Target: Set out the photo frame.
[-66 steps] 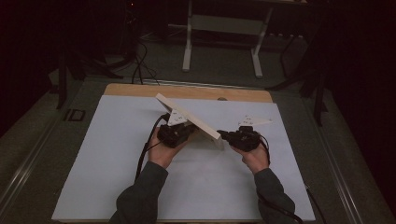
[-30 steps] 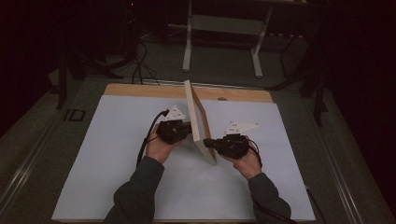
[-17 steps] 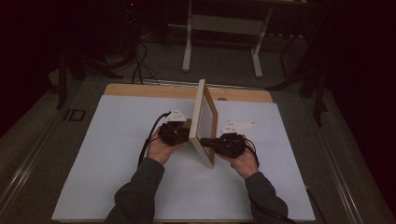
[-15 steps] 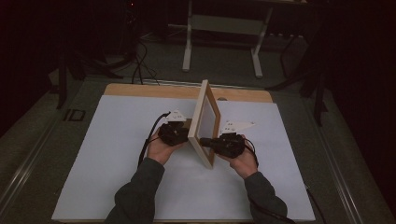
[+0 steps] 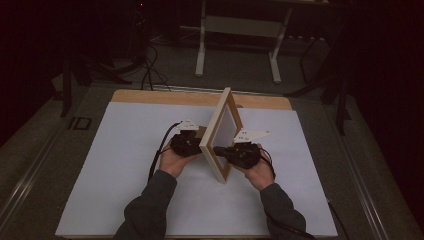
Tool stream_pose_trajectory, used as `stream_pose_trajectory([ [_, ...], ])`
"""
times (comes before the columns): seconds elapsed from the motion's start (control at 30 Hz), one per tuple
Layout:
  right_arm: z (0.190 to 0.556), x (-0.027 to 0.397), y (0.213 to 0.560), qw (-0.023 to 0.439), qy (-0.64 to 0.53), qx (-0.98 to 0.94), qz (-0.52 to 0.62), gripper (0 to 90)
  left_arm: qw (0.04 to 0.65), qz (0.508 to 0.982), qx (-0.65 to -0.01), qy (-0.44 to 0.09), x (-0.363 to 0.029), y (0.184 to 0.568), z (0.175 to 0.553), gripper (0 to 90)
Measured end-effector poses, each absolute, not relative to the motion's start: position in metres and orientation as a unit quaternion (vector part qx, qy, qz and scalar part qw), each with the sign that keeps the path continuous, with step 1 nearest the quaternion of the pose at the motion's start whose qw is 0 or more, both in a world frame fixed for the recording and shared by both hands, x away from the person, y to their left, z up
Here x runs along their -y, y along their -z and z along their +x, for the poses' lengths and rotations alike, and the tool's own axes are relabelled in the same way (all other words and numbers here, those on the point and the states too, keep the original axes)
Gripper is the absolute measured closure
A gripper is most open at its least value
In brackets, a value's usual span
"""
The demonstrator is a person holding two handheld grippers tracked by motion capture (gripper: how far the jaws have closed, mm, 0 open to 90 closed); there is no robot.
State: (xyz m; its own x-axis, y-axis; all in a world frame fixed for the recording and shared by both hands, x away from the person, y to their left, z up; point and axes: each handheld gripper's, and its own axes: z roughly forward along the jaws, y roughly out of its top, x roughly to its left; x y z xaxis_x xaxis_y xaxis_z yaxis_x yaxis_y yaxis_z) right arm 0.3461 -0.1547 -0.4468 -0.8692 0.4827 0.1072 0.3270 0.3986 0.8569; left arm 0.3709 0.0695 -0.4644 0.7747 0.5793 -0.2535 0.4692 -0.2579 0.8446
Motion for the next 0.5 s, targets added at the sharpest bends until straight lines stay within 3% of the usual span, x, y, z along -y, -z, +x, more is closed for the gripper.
stream_pose_trajectory([
  [0.5,0.350,0.167,0.450,0.101,-0.462,-0.842,0.258,79.0,0.515,0.786,-0.338,-0.053,-0.096,0.459,0.358,62.5],
])
